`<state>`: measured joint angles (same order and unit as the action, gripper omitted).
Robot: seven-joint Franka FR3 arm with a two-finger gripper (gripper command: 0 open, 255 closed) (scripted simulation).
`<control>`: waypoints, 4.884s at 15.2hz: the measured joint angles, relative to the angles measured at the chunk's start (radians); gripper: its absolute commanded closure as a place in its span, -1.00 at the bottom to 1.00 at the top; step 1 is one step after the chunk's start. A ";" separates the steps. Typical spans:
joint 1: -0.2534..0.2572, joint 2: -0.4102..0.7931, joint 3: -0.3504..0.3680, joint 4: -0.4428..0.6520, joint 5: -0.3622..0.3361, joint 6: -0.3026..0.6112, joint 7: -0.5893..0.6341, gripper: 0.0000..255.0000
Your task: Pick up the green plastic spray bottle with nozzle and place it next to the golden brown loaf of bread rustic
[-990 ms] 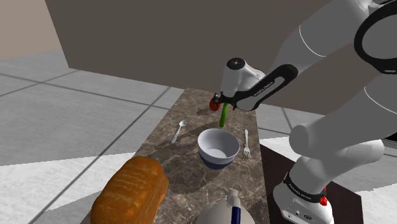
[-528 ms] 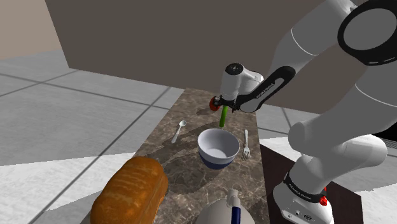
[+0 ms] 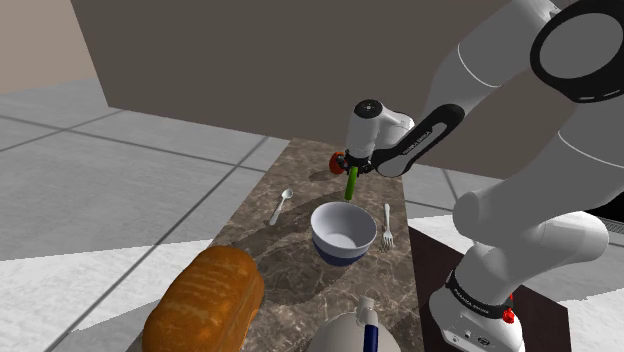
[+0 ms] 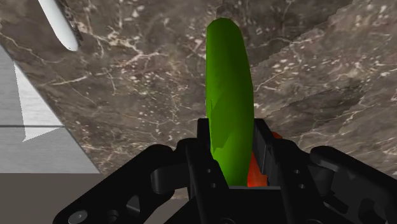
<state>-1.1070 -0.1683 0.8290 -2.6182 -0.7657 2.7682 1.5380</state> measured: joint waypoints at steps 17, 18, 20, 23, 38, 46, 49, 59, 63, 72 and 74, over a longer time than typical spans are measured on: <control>0.165 -0.126 -0.135 -0.002 0.278 -0.071 -0.247 1.00; 0.177 -0.134 -0.145 0.002 0.296 -0.082 -0.264 1.00; 0.205 -0.155 -0.167 0.011 0.334 -0.108 -0.299 1.00; 0.235 -0.181 -0.198 0.024 0.378 -0.141 -0.346 1.00; 0.340 -0.296 -0.303 0.122 0.522 -0.339 -0.510 1.00; 0.363 -0.330 -0.339 0.201 0.558 -0.447 -0.570 1.00; 0.365 -0.335 -0.349 0.236 0.565 -0.484 -0.588 1.00; 0.373 -0.350 -0.373 0.353 0.586 -0.611 -0.638 1.00; 0.373 -0.350 -0.381 0.403 0.590 -0.659 -0.656 1.00; 0.415 -0.425 -0.342 0.433 0.628 -0.773 -0.617 1.00; 0.440 -0.474 -0.329 0.418 0.649 -0.810 -0.600 1.00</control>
<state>-0.6667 -0.6426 0.5004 -2.2002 -0.1166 1.9578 0.9383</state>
